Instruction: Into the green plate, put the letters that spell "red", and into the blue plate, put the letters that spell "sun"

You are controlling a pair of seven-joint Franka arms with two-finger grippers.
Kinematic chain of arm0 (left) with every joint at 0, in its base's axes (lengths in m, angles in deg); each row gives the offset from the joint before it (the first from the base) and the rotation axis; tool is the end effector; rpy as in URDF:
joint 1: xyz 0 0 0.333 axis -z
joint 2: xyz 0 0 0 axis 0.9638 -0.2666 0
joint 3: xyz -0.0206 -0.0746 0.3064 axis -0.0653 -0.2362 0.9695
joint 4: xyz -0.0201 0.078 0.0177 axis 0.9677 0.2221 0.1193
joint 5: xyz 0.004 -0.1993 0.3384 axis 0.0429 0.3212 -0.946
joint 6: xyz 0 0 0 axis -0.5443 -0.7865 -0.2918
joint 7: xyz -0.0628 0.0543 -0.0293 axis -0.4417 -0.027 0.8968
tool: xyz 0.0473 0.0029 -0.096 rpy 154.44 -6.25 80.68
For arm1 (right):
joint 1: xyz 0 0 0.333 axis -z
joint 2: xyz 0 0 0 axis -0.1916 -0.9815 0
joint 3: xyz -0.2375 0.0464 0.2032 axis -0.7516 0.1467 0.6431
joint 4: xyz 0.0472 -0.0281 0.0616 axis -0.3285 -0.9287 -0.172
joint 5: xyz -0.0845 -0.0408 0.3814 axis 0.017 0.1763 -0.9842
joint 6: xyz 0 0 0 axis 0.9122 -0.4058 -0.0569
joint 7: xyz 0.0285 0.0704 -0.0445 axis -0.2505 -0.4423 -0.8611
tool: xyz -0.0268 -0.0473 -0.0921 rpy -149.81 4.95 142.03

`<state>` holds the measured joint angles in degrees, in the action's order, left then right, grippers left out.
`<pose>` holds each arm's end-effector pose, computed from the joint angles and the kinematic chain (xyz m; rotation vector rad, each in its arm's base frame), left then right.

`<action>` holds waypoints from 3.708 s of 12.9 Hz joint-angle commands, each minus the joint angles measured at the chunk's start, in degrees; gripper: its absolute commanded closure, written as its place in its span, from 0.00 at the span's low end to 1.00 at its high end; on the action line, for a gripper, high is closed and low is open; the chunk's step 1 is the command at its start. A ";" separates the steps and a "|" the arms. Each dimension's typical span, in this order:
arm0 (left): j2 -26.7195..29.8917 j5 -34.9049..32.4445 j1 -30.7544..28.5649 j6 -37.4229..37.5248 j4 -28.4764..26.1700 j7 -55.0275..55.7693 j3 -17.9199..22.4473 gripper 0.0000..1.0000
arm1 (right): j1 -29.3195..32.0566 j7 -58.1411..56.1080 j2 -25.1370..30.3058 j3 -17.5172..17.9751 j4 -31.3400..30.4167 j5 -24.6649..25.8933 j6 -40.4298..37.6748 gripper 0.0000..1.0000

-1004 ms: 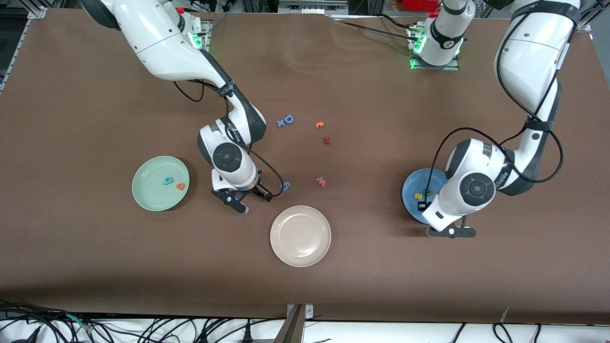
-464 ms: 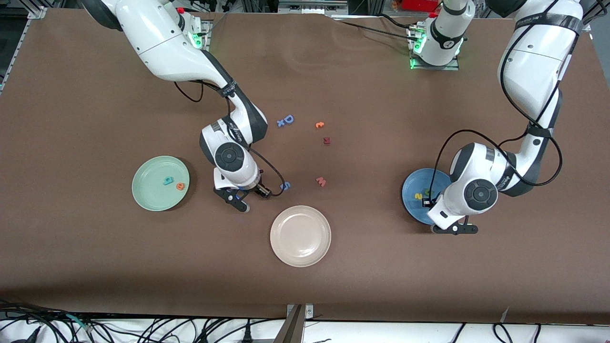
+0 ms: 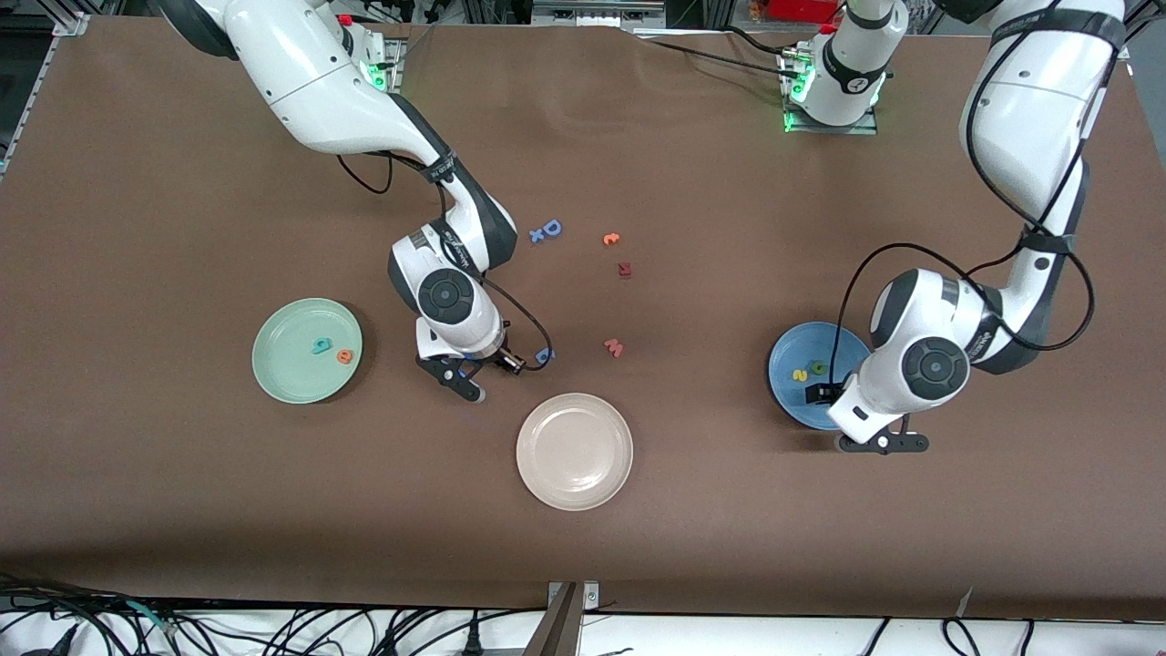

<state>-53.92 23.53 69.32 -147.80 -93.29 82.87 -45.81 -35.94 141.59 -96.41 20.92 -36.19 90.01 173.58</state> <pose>0.6874 -0.0923 0.2489 -3.0178 -0.0306 0.1333 0.6015 0.3691 0.1776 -2.9856 0.9108 0.0501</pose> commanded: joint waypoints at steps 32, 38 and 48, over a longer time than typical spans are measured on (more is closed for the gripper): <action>38.50 18.27 2.22 21.40 -13.01 -20.59 8.49 0.00 | 26.13 -46.35 23.67 0.15 -19.26 -0.17 -14.69 0.50; 38.50 18.18 6.01 21.40 -10.46 -20.85 13.51 0.00 | 24.99 -43.82 24.28 0.06 -18.56 -0.43 -14.07 0.00; 38.86 18.27 5.65 21.84 -10.46 -15.49 11.93 0.00 | 20.59 -38.76 36.49 0.23 -18.12 -1.48 -20.91 0.00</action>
<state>-15.92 40.68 74.45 -126.45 -103.89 65.89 -33.85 -16.33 105.27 -64.15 21.22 -53.37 89.82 155.70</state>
